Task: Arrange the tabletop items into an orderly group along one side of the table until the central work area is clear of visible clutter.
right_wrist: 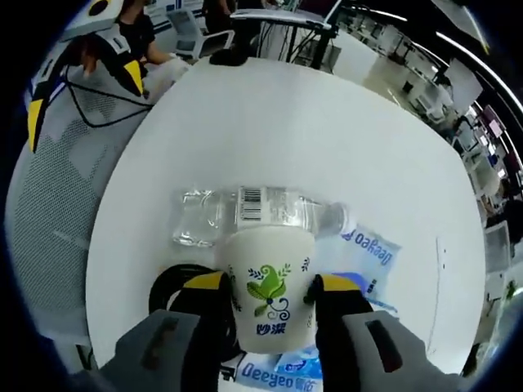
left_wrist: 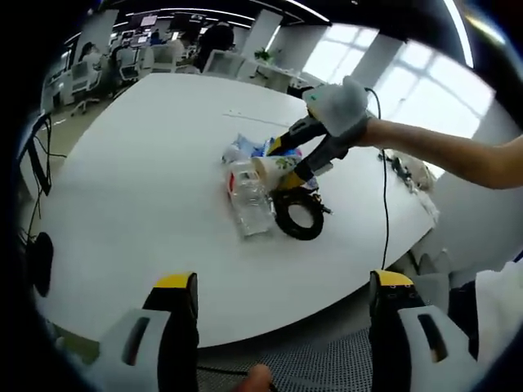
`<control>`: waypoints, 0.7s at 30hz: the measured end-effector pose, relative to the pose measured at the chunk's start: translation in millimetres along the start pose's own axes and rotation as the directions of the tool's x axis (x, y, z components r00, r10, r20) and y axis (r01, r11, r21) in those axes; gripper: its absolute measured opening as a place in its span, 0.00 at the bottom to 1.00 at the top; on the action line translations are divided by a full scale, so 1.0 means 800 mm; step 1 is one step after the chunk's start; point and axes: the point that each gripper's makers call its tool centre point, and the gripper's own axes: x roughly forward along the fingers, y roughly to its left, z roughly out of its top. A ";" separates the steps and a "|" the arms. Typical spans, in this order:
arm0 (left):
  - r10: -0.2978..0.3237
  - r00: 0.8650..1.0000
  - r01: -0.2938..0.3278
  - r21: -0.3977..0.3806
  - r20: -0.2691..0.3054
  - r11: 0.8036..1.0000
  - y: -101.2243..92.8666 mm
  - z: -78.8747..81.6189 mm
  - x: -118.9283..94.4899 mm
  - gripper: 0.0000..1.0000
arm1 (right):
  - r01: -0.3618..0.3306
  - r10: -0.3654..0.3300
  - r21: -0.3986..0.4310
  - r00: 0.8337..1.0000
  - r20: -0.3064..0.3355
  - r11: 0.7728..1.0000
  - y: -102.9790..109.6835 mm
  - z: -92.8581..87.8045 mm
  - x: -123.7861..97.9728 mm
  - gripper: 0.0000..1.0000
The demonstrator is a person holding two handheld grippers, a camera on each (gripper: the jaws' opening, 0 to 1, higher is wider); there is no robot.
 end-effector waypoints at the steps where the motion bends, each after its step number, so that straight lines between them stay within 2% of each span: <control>1: 0.000 1.000 0.000 -0.003 0.003 1.000 0.000 0.000 0.000 0.83 | 0.002 -0.002 -0.003 1.000 0.004 1.000 0.000 0.000 0.000 0.39; 7: 0.003 1.000 -0.002 -0.011 0.015 1.000 0.001 0.002 -0.003 0.84 | 0.024 -0.026 0.036 0.998 0.062 0.999 0.000 0.002 -0.011 0.36; 10: 0.000 1.000 0.001 -0.017 0.028 1.000 0.002 0.006 -0.004 0.84 | 0.081 -0.087 0.061 0.989 0.119 0.995 -0.001 0.006 -0.024 0.35; 12: -0.007 0.999 0.008 -0.024 0.041 1.000 0.001 0.010 -0.003 0.84 | 0.116 -0.131 0.091 0.974 0.183 0.989 -0.002 0.011 -0.034 0.35; 14: -0.015 0.999 0.016 -0.032 0.050 0.999 0.000 0.014 -0.002 0.83 | 0.139 -0.166 0.137 0.963 0.214 0.981 -0.002 0.011 -0.042 0.35; 17: -0.033 0.998 0.035 -0.034 0.061 0.999 -0.004 0.021 0.002 0.84 | 0.211 -0.247 0.158 0.932 0.267 0.965 -0.001 0.008 -0.062 0.35; 18: -0.039 0.997 0.042 -0.036 0.063 0.998 -0.007 0.024 0.005 0.83 | 0.221 -0.261 0.165 0.923 0.282 0.961 0.001 0.008 -0.066 0.35; 19: -0.042 0.997 0.045 -0.035 0.064 0.998 -0.008 0.026 0.006 0.83 | 0.241 -0.287 0.181 0.908 0.304 0.954 0.003 0.009 -0.074 0.35; 20: -0.045 0.997 0.047 -0.033 0.062 0.998 -0.010 0.028 0.008 0.83 | 0.247 -0.296 0.189 0.904 0.307 0.950 0.003 0.008 -0.076 0.35; 21: -0.048 0.997 0.049 -0.026 0.057 0.998 -0.013 0.029 0.010 0.83 | 0.266 -0.324 0.211 0.890 0.320 0.941 0.006 0.007 -0.083 0.35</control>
